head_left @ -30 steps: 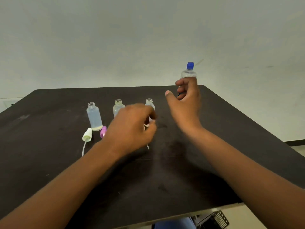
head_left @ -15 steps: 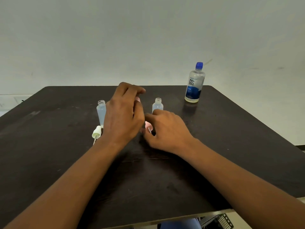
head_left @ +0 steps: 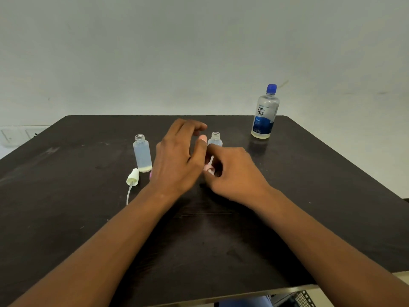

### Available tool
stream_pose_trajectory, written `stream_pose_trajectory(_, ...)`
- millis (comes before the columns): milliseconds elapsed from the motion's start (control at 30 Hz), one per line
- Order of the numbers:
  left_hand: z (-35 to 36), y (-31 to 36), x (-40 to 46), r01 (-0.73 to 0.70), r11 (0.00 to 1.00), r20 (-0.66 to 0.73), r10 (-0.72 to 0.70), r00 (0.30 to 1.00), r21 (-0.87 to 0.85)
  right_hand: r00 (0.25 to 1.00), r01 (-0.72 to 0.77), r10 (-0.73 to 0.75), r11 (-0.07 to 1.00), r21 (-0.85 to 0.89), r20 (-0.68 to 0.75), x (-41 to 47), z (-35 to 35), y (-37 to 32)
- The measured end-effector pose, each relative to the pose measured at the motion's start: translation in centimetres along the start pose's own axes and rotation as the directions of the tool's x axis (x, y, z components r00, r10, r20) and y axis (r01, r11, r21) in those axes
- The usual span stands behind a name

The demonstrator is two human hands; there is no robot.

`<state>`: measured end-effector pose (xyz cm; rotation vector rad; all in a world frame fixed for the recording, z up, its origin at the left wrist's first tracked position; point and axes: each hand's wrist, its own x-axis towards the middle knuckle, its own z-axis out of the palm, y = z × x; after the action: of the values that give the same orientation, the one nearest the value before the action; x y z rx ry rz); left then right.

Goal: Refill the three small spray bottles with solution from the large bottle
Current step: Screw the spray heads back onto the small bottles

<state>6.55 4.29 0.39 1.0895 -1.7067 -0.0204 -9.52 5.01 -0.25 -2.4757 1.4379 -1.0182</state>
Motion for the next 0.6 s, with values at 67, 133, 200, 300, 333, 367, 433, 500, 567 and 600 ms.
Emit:
stream_pose_trajectory(67, 0.1, 0.2, -0.1, -0.006, 1.000, 0.016, 0.006, 1.000, 0.000, 0.994, 0.007, 0.003, 0.995, 0.097, -0.108, 0.0, -0.9, 0.3)
stream_pose_trajectory(133, 0.1, 0.3, -0.2, -0.009, 1.000, 0.032, 0.009, 0.999, 0.006, 0.972, 0.016, 0.028, 0.983, 0.185, -0.234, 0.2, -1.8, 0.5)
stream_pose_trajectory(200, 0.2, 0.3, -0.3, -0.002, 1.000, 0.043, 0.001, 0.999, 0.021, 0.936, 0.011, 0.084, 0.964, 0.267, -0.342, 0.4, -2.5, 0.8)
stream_pose_trajectory(300, 0.5, 0.5, -0.5, 0.031, 0.998, 0.067, -0.035, 0.997, 0.059, 0.870, -0.004, 0.160, 0.948, 0.320, -0.466, 0.6, -3.0, 1.2)
stream_pose_trajectory(333, 0.7, 0.5, -0.5, 0.043, 0.996, 0.078, -0.048, 0.996, 0.073, 0.851, -0.009, 0.184, 0.942, 0.336, -0.492, 0.7, -3.1, 1.3)
stream_pose_trajectory(367, 0.8, 0.5, -0.5, 0.052, 0.995, 0.092, -0.060, 0.994, 0.087, 0.836, -0.014, 0.205, 0.935, 0.354, -0.510, 0.7, -3.1, 1.4)
stream_pose_trajectory(433, 1.2, 0.6, -0.6, 0.065, 0.990, 0.124, -0.080, 0.989, 0.128, 0.818, -0.015, 0.233, 0.923, 0.385, -0.526, 0.8, -3.1, 1.7)
stream_pose_trajectory(500, 1.5, 0.8, -0.6, 0.065, 0.980, 0.140, -0.093, 0.986, 0.188, 0.810, -0.008, 0.247, 0.911, 0.412, -0.532, 0.9, -3.2, 1.8)
stream_pose_trajectory(567, 1.8, 1.1, -0.6, 0.062, 0.972, 0.159, -0.100, 0.982, 0.227, 0.802, -0.002, 0.265, 0.898, 0.441, -0.536, 0.8, -3.2, 1.7)
stream_pose_trajectory(600, 1.9, 1.2, -0.7, 0.061, 0.972, 0.171, -0.102, 0.980, 0.229, 0.795, 0.002, 0.278, 0.887, 0.462, -0.539, 0.9, -3.2, 1.7)
